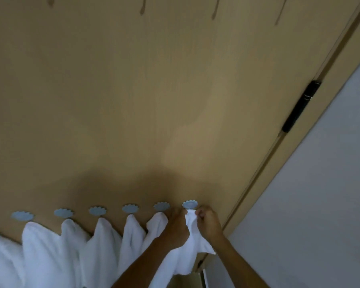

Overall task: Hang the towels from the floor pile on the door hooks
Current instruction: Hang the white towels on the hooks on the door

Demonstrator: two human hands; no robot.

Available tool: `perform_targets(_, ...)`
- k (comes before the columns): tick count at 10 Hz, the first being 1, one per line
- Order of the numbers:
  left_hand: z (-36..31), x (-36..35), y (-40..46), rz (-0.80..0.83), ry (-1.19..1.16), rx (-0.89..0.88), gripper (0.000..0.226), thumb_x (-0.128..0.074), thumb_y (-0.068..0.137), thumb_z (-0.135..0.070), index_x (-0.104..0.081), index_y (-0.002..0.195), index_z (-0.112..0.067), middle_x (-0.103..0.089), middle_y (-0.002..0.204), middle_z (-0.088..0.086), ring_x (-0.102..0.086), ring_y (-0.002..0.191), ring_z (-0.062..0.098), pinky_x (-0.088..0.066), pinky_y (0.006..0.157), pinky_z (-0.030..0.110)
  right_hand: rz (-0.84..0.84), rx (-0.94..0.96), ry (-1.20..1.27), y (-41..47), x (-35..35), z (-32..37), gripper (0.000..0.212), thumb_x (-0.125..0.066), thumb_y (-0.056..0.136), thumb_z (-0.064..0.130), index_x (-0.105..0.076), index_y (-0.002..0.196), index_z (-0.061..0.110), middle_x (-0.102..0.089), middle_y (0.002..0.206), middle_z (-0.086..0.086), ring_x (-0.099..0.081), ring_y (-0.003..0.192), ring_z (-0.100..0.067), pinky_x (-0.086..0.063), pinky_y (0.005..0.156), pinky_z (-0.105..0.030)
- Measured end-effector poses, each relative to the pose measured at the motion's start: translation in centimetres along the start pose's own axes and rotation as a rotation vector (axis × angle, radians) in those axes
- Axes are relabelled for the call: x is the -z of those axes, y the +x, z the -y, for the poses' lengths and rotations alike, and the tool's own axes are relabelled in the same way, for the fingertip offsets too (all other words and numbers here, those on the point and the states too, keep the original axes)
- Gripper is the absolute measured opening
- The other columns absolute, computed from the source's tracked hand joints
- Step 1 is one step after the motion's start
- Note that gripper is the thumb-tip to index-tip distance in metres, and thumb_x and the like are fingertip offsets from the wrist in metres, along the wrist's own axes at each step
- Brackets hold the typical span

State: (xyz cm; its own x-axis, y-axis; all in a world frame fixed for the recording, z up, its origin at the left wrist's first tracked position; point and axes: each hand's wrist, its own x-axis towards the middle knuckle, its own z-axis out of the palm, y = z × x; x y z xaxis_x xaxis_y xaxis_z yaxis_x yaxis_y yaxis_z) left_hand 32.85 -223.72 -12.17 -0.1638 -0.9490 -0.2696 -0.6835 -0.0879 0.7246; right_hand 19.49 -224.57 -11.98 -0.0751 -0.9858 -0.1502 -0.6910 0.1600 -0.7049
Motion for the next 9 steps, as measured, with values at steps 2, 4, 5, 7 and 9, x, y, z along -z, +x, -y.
perform_targets(2, 0.3, -2.6, 0.6, -0.108, -0.099, 0.018, 0.024, -0.04, 0.1, -0.013, -0.055, 0.112, 0.002, -0.056, 0.118, 0.02, -0.052, 0.119, 0.025, -0.038, 0.099, 0.02, -0.036, 0.016, 0.103, -0.6, -1.8, 0.0, 0.021, -0.045, 0.091, 0.0, -0.066, 0.093, -0.004, -0.064, 0.093, -0.008, -0.058, 0.088, -0.005, -0.042, 0.08, -0.021)
perform_targets(4, -0.2, -3.1, 0.7, -0.223, -0.175, 0.074, 0.029, -0.043, 0.099, -0.03, -0.062, 0.105, -0.009, -0.054, 0.118, 0.013, -0.052, 0.117, 0.023, -0.042, 0.099, 0.031, 0.027, 0.073, 0.072, -1.2, -2.7, -0.7, 0.029, -0.041, 0.094, 0.001, -0.069, 0.103, 0.004, -0.063, 0.108, -0.011, -0.05, 0.105, -0.016, -0.037, 0.081, -0.018)
perform_targets(5, 0.2, -3.0, 1.4, -0.146, -0.209, 0.059, 0.023, -0.043, 0.099, -0.017, -0.058, 0.113, -0.008, -0.058, 0.118, 0.011, -0.054, 0.116, 0.025, -0.041, 0.098, 0.027, 0.079, 0.044, 0.141, -1.1, -2.3, -0.4, 0.026, -0.041, 0.094, 0.006, -0.067, 0.096, 0.008, -0.066, 0.102, -0.005, -0.06, 0.096, -0.015, -0.043, 0.08, -0.022)
perform_targets(7, 0.3, -2.5, 1.2, -0.117, -0.299, 0.092, 0.025, -0.044, 0.097, -0.034, -0.04, 0.073, -0.028, -0.059, 0.093, 0.006, -0.059, 0.096, 0.02, -0.046, 0.091, 0.027, 0.16, -0.052, 0.141, -0.8, -2.2, -0.4, 0.03, -0.035, 0.099, 0.015, -0.064, 0.102, 0.008, -0.068, 0.104, -0.008, -0.061, 0.095, -0.019, -0.044, 0.078, -0.025)
perform_targets(9, 1.6, -2.1, 1.3, 0.025, -0.324, 0.142, 0.033, -0.039, 0.101, -0.023, -0.055, 0.104, 0.006, -0.06, 0.11, 0.024, -0.059, 0.104, 0.028, -0.044, 0.084, 0.02, 0.134, -0.054, 0.031, -0.8, -2.5, 0.2, 0.03, -0.037, 0.097, 0.013, -0.061, 0.079, 0.011, -0.067, 0.098, -0.018, -0.06, 0.084, -0.021, -0.04, 0.069, -0.025)
